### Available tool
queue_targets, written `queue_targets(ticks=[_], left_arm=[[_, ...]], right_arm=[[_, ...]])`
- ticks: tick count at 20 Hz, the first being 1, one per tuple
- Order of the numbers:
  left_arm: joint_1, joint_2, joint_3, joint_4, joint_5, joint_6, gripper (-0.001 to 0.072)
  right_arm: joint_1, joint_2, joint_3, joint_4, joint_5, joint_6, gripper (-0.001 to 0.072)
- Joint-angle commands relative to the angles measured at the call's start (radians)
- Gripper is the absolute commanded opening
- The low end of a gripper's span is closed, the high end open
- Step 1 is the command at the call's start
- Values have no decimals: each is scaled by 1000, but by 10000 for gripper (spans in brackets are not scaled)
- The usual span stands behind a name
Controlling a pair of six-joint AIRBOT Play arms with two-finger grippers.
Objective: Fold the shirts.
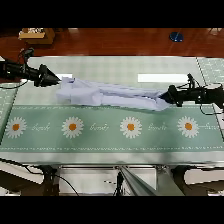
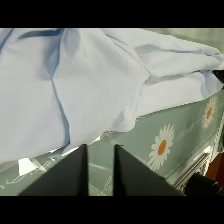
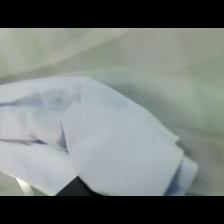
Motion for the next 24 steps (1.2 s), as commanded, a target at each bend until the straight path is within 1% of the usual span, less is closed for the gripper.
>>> queue_targets(ticks=[1, 3, 6, 11, 16, 21, 24], left_arm=[[-18, 2, 1, -71, -10, 2, 34], [-43, 4, 1, -162, -9, 15, 21], [-119, 4, 1, -267, -8, 29, 20], [-324, 3, 1, -272, 46, 47, 20], [-525, -2, 0, -271, 154, 47, 20], [-672, -16, -13, -267, 252, 46, 20], [-740, -19, -42, -267, 311, 46, 20]], right_arm=[[6, 86, 50, 16, 90, -41, 21], [-9, 185, 80, -34, 139, -8, 20], [-14, 319, 92, -127, 170, 47, 20], [-14, 470, 92, -219, 259, 104, 20], [-14, 598, 92, -227, 324, 160, 20], [-14, 726, 92, -272, 427, 233, 20], [-14, 801, 92, -306, 458, 273, 20]])
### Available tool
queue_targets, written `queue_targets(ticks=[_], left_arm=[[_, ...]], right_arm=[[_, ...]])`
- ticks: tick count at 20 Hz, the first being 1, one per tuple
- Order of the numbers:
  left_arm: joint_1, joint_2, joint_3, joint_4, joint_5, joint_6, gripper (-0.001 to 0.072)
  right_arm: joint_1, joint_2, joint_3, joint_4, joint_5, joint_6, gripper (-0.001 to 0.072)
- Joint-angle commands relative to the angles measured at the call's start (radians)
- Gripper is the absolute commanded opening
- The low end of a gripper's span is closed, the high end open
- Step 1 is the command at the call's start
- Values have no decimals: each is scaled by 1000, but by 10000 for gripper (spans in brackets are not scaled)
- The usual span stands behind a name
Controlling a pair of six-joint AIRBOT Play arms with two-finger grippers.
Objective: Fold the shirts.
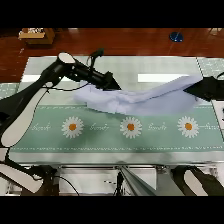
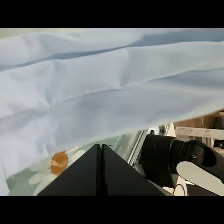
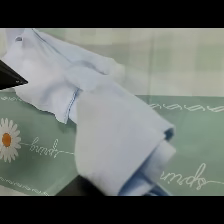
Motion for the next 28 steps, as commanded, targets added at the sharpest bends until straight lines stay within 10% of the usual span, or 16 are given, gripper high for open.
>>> queue_targets(ticks=[1, 16, 28], left_arm=[[-92, -6, -35, 0, 85, 0, 20], [-472, -178, -68, -177, 293, -38, 18], [206, 409, -68, 290, 86, -101, 16]], right_arm=[[0, 91, 1, -53, 50, 63, 20], [0, 198, 1, -85, 49, 116, 20], [295, 42, 1, -18, -237, 139, 20]])
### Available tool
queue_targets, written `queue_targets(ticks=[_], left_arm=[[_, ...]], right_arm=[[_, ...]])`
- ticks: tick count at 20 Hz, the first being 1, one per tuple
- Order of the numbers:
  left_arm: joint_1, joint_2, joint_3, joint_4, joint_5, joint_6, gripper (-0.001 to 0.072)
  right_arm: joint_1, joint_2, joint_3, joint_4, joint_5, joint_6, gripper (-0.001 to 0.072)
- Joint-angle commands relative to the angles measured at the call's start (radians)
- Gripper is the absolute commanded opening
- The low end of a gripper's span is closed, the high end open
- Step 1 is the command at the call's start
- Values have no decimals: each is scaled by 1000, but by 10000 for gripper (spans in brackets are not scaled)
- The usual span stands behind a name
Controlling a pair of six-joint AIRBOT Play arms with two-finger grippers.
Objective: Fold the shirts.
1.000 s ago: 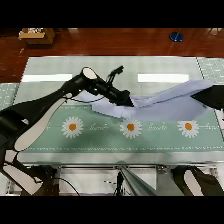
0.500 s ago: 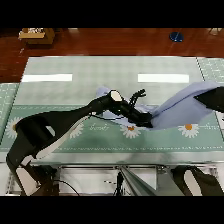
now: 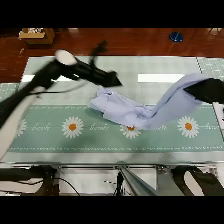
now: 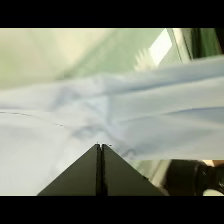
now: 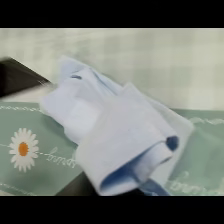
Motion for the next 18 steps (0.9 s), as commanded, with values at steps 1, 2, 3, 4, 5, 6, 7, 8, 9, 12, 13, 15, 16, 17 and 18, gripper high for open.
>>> queue_targets(ticks=[1, 2, 3, 4, 5, 6, 7, 8, 9, 12, 13, 15, 16, 17, 18], left_arm=[[266, 237, 0, 113, -77, -19, 17], [336, 296, 0, 113, -94, -19, 17], [408, 356, 0, 113, -114, -20, 17], [468, 406, 0, 113, -132, -27, 17], [523, 457, 0, 113, -148, -28, 17], [567, 500, 0, 114, -163, -33, 18], [595, 537, 0, 116, -176, -40, 18], [615, 567, 0, 116, -192, -42, 18], [621, 591, 0, 116, -209, -42, 17], [613, 632, -2, 116, -261, -42, 18], [608, 636, -2, 116, -274, -42, 18], [608, 639, -2, 116, -288, -42, 18], [608, 639, -2, 116, -288, -42, 17], [608, 639, -2, 116, -288, -41, 18], [608, 638, -2, 116, -288, -41, 18]], right_arm=[[188, -116, 1, -8, -185, 27, 20], [254, -171, 1, -23, -243, 36, 20], [313, -228, 1, -33, -297, 41, 20], [372, -295, 1, -35, -359, 42, 20], [427, -365, 1, -30, -433, 45, 20], [476, -430, 1, -13, -510, 50, 20], [526, -497, 1, 26, -599, 50, 20], [568, -555, 1, 70, -678, 50, 20], [607, -607, 1, 114, -752, 50, 20], [717, -723, 1, 235, -946, 48, 20], [745, -744, 1, 255, -993, 48, 20], [791, -772, 1, 275, -1070, 49, 20], [807, -782, 1, 281, -1100, 49, 20], [818, -789, 1, 281, -1126, 49, 23], [823, -792, 1, 282, -1147, 49, 118]])
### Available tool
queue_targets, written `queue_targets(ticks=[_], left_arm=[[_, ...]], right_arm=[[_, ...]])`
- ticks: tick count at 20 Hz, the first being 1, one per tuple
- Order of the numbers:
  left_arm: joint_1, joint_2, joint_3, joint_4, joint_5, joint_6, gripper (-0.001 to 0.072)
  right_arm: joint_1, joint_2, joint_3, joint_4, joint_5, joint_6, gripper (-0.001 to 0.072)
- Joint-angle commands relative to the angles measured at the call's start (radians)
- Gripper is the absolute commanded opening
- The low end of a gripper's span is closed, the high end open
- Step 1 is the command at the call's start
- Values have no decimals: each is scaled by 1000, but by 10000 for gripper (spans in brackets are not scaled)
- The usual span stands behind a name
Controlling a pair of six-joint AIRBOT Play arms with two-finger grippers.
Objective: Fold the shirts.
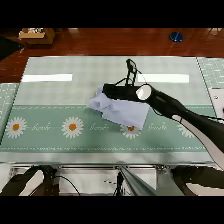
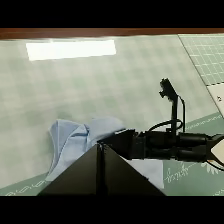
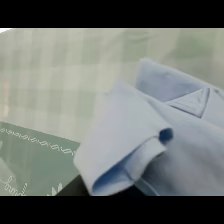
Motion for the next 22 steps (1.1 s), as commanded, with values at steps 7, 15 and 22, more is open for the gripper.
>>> queue_targets(ticks=[7, 15, 22], left_arm=[[3, 3, 0, 85, -19, 0, 18], [3, -6, 0, 202, -23, 0, 20], [3, -18, 0, 203, -56, 0, 20]], right_arm=[[-72, 99, 1, -87, 29, -57, 478], [-645, 323, -107, -892, 1025, -23, 471], [-797, 324, -486, 19, 625, -216, 583]])
